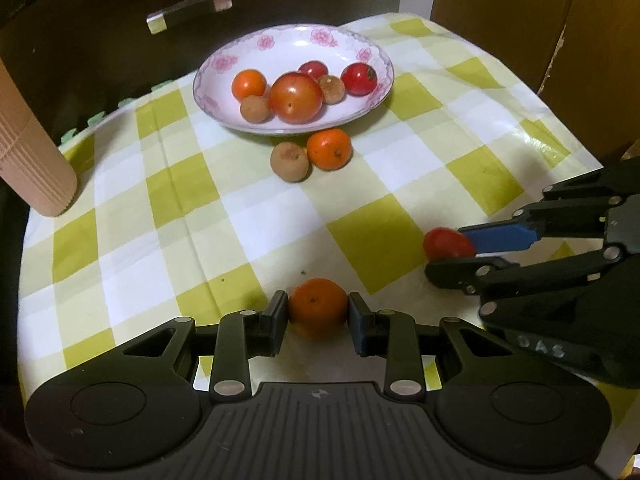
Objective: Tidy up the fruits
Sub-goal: 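Lift the orange and cherry tomato and carry both toward the white bowl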
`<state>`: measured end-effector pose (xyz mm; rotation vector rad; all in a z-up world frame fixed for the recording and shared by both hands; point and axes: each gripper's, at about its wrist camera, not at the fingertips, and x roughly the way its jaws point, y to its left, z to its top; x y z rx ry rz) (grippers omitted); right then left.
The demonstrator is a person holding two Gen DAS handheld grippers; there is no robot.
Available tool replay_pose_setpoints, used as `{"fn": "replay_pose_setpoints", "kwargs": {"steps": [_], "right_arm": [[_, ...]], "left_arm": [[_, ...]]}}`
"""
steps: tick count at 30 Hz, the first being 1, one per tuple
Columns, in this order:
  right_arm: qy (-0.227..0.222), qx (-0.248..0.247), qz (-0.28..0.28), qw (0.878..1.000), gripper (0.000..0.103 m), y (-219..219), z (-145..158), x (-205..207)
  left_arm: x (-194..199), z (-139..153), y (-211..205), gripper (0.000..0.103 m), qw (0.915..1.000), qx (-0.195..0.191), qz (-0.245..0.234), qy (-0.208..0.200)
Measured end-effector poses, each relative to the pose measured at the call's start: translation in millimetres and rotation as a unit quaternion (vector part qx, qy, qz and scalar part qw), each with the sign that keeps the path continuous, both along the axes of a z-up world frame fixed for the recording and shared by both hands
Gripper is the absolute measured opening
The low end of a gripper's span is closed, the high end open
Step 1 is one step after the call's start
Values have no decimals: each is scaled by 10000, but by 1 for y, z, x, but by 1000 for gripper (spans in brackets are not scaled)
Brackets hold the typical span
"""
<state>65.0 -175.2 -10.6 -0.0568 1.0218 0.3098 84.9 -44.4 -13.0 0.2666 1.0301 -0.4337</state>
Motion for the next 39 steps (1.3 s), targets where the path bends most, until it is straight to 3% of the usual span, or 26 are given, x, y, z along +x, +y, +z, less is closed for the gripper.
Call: {"fn": "replay_pose_setpoints", "kwargs": {"steps": [39], "right_arm": [[-324,139,-315,9989,25,-8,15,31]], "left_arm": [[40,26,-4,40,9987,-179,187,-430]]}}
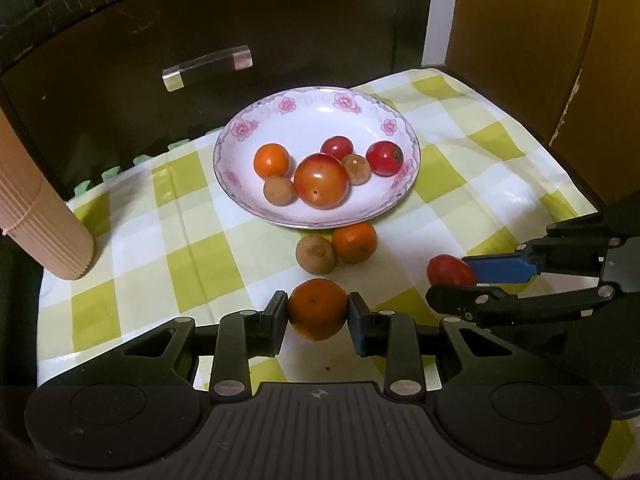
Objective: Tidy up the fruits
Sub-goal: 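Lift the orange and cherry tomato and carry both toward the white bowl, then lower the orange and tomato into the bowl and open both tools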
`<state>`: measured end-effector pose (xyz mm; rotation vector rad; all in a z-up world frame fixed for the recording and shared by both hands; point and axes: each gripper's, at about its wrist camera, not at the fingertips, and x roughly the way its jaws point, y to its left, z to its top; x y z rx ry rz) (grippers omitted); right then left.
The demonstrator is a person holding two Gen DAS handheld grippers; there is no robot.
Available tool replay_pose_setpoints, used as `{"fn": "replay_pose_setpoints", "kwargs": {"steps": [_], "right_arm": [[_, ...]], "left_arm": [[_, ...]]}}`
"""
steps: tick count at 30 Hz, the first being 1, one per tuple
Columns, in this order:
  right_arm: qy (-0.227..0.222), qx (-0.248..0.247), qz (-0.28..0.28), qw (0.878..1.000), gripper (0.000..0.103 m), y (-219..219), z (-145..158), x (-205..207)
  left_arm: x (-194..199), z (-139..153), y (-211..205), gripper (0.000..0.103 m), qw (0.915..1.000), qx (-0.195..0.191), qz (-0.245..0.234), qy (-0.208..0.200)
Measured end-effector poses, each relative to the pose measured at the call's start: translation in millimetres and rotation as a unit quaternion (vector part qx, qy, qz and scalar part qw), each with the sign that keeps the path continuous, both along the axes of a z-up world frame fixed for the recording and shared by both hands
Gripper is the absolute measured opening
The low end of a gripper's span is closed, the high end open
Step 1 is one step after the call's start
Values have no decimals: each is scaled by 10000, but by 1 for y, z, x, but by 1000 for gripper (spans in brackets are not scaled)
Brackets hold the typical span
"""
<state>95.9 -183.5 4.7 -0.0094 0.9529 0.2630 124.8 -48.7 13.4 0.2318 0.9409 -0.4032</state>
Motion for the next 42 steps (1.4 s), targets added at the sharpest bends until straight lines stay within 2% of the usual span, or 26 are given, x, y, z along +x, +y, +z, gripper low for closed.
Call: {"fn": "replay_pose_setpoints", "kwargs": {"steps": [11,24,31,42], "right_arm": [[-118,81,-150,9998,25,-8,10,19],[-482,225,-294,9981,25,-16,24,77],[-575,239,-455,9970,25,-21,21,109],[-547,303,-581,9963,25,-31,3,142]], "left_arm": [[21,9,-5,40,9997,-154,101,-132],[72,15,-16,40,9983,-282,345,-370],[102,16,-24,39,9976,-256,422,-493],[131,-2,-34,39,9980,-155,479,-379]]}}
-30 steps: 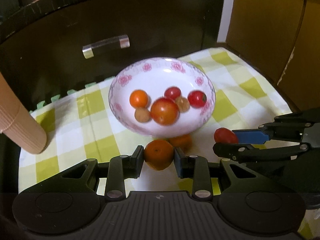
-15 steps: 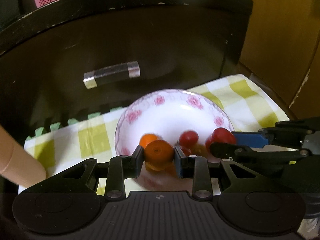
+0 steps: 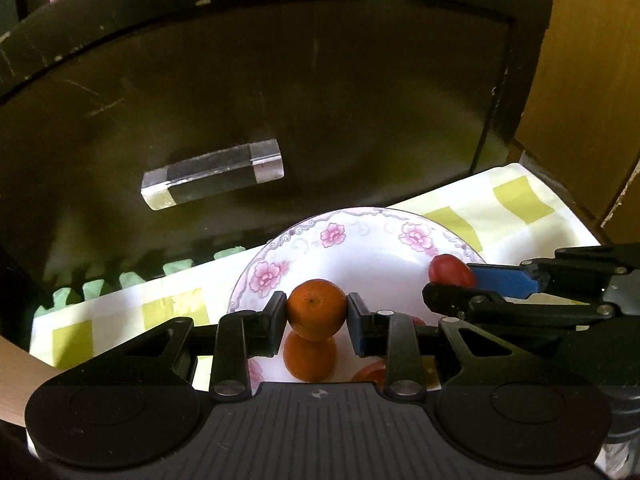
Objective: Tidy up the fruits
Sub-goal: 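Lower the orange and tomato into the bowl and open both tools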
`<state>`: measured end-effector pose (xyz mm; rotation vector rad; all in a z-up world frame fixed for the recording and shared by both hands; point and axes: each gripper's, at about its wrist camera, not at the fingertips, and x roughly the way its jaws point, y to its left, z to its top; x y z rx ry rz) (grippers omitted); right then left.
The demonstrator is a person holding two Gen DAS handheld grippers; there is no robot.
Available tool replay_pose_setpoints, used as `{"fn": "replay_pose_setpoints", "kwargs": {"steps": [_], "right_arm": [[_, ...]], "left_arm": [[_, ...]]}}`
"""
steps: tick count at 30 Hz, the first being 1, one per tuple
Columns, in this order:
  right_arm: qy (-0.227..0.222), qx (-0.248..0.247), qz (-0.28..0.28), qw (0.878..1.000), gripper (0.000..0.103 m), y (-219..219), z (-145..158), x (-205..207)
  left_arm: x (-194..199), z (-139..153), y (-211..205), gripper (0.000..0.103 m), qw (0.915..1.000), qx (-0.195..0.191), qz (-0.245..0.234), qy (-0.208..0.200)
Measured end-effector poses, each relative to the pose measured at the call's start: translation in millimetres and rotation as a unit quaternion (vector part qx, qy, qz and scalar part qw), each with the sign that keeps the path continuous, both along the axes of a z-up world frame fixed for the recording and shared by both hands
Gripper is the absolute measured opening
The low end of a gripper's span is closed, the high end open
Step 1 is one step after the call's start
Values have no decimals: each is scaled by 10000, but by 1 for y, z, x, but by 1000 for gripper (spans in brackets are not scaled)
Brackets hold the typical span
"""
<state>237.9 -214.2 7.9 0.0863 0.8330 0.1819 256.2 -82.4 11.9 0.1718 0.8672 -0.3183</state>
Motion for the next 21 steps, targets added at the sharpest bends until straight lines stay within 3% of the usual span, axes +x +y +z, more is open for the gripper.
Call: {"fn": "replay_pose_setpoints", "kwargs": {"steps": [10,21], "right_arm": [[52,125,28,9999,27,-3,-11,9],[31,74,12,10000,27,-2,-10,8]], "left_arm": [[9,-9,1,39,10000,17,44,77],[9,-5,3,49,9999,85,116,45]]}}
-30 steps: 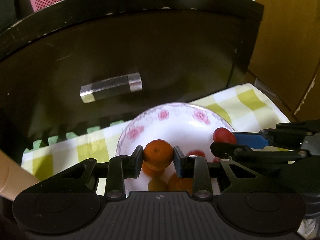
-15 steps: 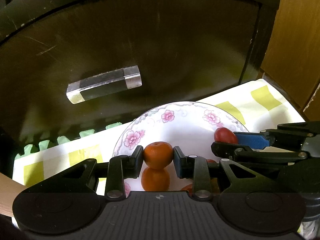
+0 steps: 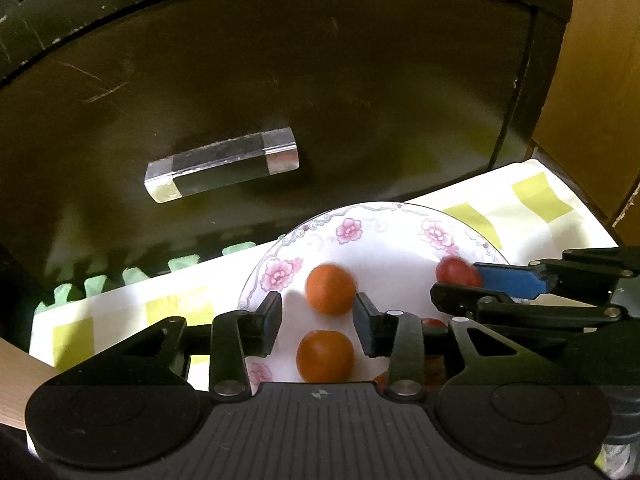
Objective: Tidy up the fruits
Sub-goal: 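Lower the orange and tomato into the bowl and open both tools, then withdraw both open tools from the bowl toward the last orange and brown fruit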
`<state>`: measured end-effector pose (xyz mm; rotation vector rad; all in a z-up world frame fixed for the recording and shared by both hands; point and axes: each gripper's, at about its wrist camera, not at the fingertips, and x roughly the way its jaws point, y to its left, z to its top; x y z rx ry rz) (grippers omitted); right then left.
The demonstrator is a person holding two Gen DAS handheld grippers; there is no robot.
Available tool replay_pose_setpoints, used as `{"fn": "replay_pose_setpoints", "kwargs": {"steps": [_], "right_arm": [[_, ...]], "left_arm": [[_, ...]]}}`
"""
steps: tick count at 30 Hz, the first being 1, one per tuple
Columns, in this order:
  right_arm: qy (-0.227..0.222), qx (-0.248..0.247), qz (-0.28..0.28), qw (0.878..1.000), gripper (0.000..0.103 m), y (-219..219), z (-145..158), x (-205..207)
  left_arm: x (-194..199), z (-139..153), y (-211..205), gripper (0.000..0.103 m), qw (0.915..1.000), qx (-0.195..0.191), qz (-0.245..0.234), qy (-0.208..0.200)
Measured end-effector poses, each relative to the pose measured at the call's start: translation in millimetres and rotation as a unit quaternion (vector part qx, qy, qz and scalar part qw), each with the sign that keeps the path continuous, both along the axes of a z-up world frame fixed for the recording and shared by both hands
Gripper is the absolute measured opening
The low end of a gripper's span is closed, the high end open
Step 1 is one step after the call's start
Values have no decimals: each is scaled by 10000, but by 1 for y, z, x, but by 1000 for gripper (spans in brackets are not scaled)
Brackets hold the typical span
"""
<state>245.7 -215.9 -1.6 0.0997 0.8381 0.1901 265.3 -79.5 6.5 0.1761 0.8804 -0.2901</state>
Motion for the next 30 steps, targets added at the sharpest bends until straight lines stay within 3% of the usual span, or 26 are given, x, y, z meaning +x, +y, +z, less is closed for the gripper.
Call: {"fn": "replay_pose_setpoints", "kwargs": {"steps": [12,30], "right_arm": [[-144,-27,-9,9999,27,2,16,-7],[-363,-49,-21,9993,28,5,44,-44]], "left_arm": [[-8,17,10,62,9999,-12,106,-125],[-41,49,19,66,9993,42,105,-353]]}}
